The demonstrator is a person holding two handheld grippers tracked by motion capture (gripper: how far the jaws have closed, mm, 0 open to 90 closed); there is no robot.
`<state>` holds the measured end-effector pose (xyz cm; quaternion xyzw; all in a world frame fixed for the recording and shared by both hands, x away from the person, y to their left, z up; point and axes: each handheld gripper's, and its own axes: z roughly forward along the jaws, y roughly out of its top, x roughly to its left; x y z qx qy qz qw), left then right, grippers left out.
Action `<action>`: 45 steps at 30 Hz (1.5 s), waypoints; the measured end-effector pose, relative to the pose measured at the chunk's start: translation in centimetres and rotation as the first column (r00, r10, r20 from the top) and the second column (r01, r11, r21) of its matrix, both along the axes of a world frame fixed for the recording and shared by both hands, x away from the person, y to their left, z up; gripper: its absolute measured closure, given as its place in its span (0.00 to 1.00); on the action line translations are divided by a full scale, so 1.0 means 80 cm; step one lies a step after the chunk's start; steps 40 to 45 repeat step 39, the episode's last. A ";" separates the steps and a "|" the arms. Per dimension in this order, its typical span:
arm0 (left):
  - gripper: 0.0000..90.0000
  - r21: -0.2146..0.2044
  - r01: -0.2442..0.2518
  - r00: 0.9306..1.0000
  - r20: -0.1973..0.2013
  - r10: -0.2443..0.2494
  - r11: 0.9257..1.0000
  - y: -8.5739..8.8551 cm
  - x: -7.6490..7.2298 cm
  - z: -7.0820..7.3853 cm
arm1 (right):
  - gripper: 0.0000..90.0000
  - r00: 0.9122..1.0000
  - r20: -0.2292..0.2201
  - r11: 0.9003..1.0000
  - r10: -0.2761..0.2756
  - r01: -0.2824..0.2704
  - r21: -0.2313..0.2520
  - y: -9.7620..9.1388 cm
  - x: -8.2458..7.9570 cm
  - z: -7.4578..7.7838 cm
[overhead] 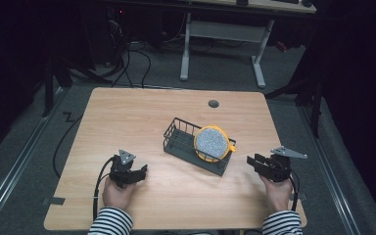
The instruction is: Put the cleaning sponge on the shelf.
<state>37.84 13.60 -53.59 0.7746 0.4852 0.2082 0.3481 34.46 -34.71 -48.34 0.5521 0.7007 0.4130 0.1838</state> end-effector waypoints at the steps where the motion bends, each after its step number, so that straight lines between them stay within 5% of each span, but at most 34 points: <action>1: 0.31 0.000 0.000 1.000 0.000 0.000 1.000 0.000 0.000 0.000 | 0.64 1.000 -0.001 1.000 -0.001 0.001 -0.003 0.001 0.001 -0.002; 26: 0.31 0.002 0.001 1.000 0.000 -0.001 1.000 0.000 0.000 0.000 | 0.57 1.000 -0.016 0.986 -0.011 0.008 -0.166 0.032 0.002 -0.049; 31: 0.31 0.003 0.002 1.000 -0.001 -0.002 1.000 0.000 -0.001 0.000 | 0.51 1.000 -0.020 0.970 0.000 -0.005 -0.242 0.040 -0.001 -0.058; 45: 0.31 0.001 0.000 1.000 0.001 0.000 1.000 -0.001 -0.001 0.000 | 0.46 1.000 -0.025 0.971 -0.016 0.010 -0.238 0.039 0.000 -0.059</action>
